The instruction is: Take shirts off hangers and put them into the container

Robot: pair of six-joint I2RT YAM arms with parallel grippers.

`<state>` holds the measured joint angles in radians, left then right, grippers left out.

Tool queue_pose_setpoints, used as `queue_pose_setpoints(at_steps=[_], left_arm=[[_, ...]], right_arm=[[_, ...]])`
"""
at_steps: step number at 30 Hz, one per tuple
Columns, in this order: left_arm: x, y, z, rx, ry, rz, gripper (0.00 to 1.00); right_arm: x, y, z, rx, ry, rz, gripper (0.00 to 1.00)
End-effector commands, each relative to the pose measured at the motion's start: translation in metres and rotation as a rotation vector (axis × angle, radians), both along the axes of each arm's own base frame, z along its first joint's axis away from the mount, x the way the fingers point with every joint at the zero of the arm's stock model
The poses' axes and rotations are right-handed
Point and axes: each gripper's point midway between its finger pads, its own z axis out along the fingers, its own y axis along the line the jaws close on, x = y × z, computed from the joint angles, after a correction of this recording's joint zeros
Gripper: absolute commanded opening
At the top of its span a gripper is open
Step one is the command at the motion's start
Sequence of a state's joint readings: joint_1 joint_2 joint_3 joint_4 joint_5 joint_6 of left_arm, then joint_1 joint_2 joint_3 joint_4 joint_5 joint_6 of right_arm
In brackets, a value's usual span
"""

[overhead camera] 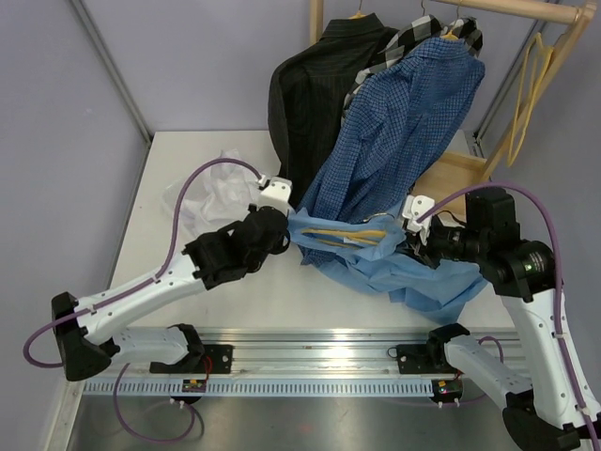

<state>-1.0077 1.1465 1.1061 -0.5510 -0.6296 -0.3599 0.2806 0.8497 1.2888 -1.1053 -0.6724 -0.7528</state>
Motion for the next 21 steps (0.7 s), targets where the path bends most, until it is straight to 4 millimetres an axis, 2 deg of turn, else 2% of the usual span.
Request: queue_pose_setpoints(at_steps=[1,6,8,10,11,12,13,14,16,17,20,21], left_arm=[[0.007,0.044,-0.018,0.253,-0.005,0.112,0.0],[0.009,0.042,-0.029,0.257,-0.002,0.096,0.0],[0.007,0.039,-0.034,0.245,0.007,0.072,0.0],[0.003,0.025,-0.034,0.176,0.014,0.007,0.0],[-0.002,0.026,-0.036,0.145,0.013,-0.014,0.02],[-0.005,0.017,-0.031,0.081,0.003,-0.053,0.06],[-0.008,0.015,-0.03,0.049,-0.002,-0.071,0.12],[-0.014,0.017,-0.027,0.007,-0.016,-0.095,0.29],[-0.022,0.008,-0.02,-0.071,-0.038,-0.168,0.46],[-0.026,0.008,-0.015,-0.101,-0.052,-0.19,0.66],[-0.039,0.008,-0.005,-0.168,-0.087,-0.267,0.89],[-0.045,0.008,0.001,-0.186,-0.101,-0.309,0.92]], right_arm=[[-0.018,-0.001,0.034,0.001,-0.108,0.079,0.0],[-0.029,0.005,0.065,0.061,-0.145,0.106,0.0],[-0.021,0.005,0.074,0.092,-0.142,0.058,0.0],[-0.009,0.003,0.076,0.102,-0.139,-0.001,0.0],[0.0,0.0,0.079,0.109,-0.145,-0.047,0.0],[0.003,0.0,0.077,0.112,-0.136,-0.066,0.0],[0.008,0.001,0.08,0.124,-0.143,-0.078,0.0],[0.01,0.001,0.077,0.139,-0.116,-0.1,0.0],[0.015,0.004,0.077,0.169,-0.099,-0.111,0.0],[0.015,0.007,0.076,0.191,-0.072,-0.111,0.0],[0.023,0.011,0.07,0.221,-0.031,-0.13,0.0],[0.026,0.01,0.069,0.223,-0.025,-0.141,0.0]])
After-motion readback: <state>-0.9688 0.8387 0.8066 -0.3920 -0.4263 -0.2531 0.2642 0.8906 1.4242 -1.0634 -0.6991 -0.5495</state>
